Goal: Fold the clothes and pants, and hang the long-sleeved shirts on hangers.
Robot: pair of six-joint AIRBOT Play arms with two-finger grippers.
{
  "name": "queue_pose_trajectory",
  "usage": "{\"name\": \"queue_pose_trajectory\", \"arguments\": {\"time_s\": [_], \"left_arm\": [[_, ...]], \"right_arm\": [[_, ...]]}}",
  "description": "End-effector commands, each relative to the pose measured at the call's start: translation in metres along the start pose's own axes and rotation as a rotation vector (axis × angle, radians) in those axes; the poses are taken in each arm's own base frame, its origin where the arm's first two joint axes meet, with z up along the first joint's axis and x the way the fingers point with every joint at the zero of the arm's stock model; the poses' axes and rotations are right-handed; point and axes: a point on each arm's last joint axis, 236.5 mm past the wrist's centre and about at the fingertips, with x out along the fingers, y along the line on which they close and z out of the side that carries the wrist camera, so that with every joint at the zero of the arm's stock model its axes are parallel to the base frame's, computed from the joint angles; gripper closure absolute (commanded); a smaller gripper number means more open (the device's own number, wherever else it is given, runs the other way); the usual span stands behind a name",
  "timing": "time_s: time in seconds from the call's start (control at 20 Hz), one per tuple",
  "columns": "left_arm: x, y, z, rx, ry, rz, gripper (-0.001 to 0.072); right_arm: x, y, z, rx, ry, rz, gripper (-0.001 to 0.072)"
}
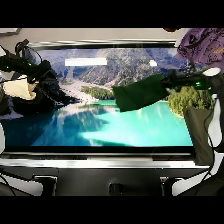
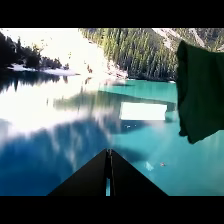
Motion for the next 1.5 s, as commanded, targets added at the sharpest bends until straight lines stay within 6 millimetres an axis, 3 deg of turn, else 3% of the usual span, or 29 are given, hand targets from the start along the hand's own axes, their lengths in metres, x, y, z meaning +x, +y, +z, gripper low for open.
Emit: {"name": "queue_pose_trajectory", "arguments": {"time_s": [0.0, 0.25, 0.45, 0.55, 0.75, 1.0, 1.3, 1.45], "left_arm": [[0.000, 0.000, 0.000, 0.000, 0.001, 0.001, 0.0692], [0.000, -0.002, -0.001, -0.010, 0.002, -0.003, 0.0692], [0.000, -0.002, -0.001, -0.010, 0.003, -0.004, 0.0692], [0.000, -0.002, -0.001, -0.010, 0.004, -0.004, 0.0692], [0.000, 0.000, -0.013, -0.010, 0.054, 0.006, 0.0692], [-0.005, -0.001, -0.017, -0.004, 0.062, 0.007, 0.0692], [-0.011, -0.004, -0.017, 0.003, 0.050, 0.005, 0.0692], [-0.014, -0.006, -0.018, 0.009, 0.045, 0.004, 0.0692]], "right_arm": [[-0.051, -0.010, 0.057, 0.018, -0.185, -0.031, 0.0686], [-0.129, -0.046, 0.099, 0.118, -0.372, -0.145, 0.0687], [-0.196, -0.079, 0.103, 0.230, -0.499, -0.322, 0.0687], [-0.222, -0.086, 0.098, 0.282, -0.544, -0.395, 0.0686], [-0.258, -0.081, 0.080, 0.293, -0.571, -0.502, 0.0686], [-0.290, -0.089, 0.037, 0.425, -0.544, -0.653, 0.0686], [-0.322, -0.119, -0.018, 0.569, -0.444, -0.892, 0.0685], [-0.343, -0.131, -0.033, 0.603, -0.443, -1.005, 0.0685]]}}
